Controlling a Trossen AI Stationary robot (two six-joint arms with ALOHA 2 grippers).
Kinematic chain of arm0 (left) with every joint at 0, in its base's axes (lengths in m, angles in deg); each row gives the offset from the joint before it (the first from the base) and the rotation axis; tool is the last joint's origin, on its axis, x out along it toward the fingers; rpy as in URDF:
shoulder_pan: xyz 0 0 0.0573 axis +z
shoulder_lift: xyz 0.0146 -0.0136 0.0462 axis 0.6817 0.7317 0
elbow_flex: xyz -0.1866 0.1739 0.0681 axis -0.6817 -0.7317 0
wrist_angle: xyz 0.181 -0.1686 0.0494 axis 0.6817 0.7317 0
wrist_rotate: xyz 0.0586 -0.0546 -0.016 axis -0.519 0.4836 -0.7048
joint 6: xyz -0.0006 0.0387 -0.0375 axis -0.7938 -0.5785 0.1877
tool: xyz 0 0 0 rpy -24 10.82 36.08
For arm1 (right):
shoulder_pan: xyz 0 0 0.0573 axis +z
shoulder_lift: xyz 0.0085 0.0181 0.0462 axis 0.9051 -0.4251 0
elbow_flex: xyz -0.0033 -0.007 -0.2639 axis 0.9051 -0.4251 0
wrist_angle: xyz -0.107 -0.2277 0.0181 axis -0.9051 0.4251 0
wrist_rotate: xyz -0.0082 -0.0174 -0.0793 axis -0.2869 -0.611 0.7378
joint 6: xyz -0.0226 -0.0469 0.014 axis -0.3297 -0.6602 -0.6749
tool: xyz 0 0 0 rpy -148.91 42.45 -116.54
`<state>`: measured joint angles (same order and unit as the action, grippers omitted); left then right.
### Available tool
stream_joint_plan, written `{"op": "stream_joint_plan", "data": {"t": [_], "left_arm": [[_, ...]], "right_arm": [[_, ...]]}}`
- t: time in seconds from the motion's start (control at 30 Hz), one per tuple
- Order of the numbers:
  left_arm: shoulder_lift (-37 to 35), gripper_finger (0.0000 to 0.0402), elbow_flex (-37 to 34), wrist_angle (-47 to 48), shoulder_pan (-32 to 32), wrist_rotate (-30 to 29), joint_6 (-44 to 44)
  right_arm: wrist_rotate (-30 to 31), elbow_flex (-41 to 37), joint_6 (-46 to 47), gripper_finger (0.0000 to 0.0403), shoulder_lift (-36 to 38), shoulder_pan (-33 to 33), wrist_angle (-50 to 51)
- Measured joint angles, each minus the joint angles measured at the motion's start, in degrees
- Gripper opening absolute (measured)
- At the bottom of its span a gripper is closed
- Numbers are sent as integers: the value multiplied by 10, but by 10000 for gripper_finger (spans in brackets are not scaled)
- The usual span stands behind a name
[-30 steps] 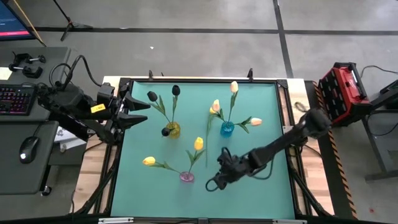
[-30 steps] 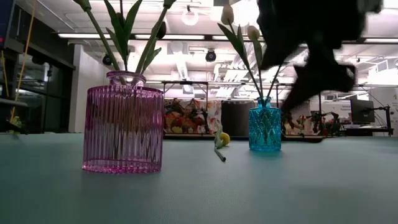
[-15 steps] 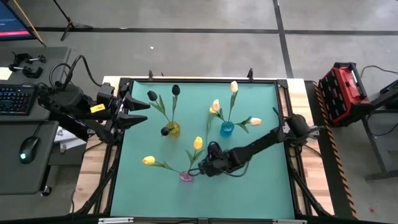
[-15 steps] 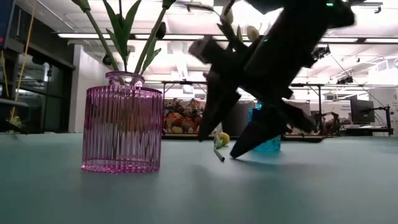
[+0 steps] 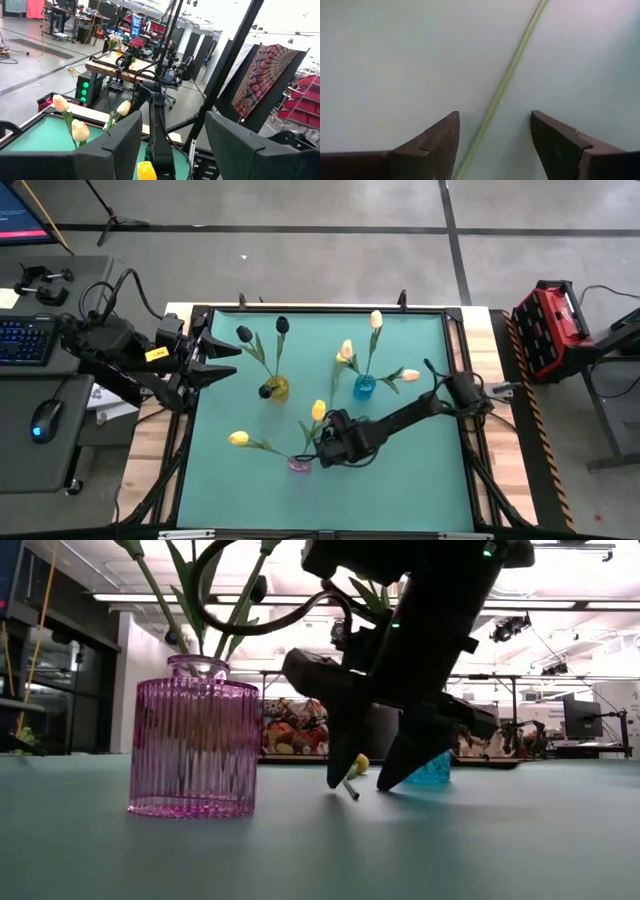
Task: Sort flowers into vase by color
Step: Put the yellow tulip flower into the purple vase
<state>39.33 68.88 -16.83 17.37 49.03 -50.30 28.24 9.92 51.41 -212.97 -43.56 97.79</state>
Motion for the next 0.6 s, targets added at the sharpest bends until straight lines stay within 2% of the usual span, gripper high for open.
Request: {"op": "stream_joint_plan", "data": {"t": [0.1, 0.2, 0.37, 0.4, 0.6], "left_arm": [[0, 204, 0, 0, 0, 0, 0], [0, 204, 0, 0, 0, 0, 0], [-6, 204, 0, 0, 0, 0, 0], [-7, 204, 0, 0, 0, 0, 0], [-16, 204, 0, 0, 0, 0, 0]], "right_arm": [[4, 28, -1, 199, -19, 8, 48], [17, 45, 1, 155, -26, 17, 94], [15, 55, -35, 26, -24, 32, 144], [14, 58, -46, 14, -23, 38, 154], [-28, 75, -54, 3, -3, 87, 232]]}}
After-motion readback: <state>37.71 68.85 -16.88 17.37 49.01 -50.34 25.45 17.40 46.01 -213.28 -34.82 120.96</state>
